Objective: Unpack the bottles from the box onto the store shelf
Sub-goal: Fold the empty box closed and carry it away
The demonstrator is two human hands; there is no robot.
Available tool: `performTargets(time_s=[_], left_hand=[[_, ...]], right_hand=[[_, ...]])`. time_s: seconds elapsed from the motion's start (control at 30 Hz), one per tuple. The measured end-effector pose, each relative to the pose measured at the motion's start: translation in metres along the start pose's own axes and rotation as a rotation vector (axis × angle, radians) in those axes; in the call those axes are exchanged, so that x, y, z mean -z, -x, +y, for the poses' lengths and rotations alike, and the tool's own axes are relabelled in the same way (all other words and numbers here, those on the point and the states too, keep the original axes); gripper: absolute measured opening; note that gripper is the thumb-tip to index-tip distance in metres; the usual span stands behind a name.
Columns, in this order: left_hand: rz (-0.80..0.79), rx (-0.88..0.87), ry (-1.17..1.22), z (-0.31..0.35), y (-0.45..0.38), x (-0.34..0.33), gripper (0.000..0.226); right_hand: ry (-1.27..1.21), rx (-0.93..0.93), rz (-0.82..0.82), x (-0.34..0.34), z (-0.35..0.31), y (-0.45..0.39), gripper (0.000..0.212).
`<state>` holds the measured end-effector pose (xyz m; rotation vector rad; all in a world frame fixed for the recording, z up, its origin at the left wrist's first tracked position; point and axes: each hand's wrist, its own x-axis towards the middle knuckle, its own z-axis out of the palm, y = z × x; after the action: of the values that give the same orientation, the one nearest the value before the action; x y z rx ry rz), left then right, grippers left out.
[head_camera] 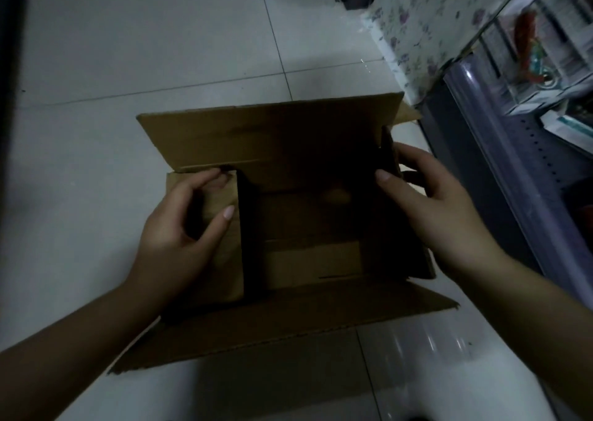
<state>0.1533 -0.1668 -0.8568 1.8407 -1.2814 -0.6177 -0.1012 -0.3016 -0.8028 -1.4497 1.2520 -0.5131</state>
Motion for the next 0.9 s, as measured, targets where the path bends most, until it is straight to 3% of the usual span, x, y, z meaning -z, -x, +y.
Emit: performTargets(time_s=[0.13,0.27,0.4,0.6,0.9], left_hand=[[0.057,-0.004,0.069,-0.002,-0.001,0.001,0.036],[0.098,0.01,0.126,-0.002,-0.001,0.004,0.037],[0.144,0.014,0.127,-0.006,-0.001,0.01,0.045],[0.155,-0.011,0.068,-0.015,-0.007,0.006,0.075],[0.24,0.017,0.072,-0.015,-0.021,0.006,0.077]], right_hand=[[0.059,0.024,-0.057,-0.01,0.01,0.001,0.067],[0.159,0.099,-0.074,-0.017,0.017,0.0,0.058],[0.137,0.112,-0.038,-0.015,0.025,-0.006,0.059],[0.122,0.174,0.034,-0.01,0.03,-0.02,0.061],[0.405,0.343,0.075,-0.004,0.035,-0.054,0.075]])
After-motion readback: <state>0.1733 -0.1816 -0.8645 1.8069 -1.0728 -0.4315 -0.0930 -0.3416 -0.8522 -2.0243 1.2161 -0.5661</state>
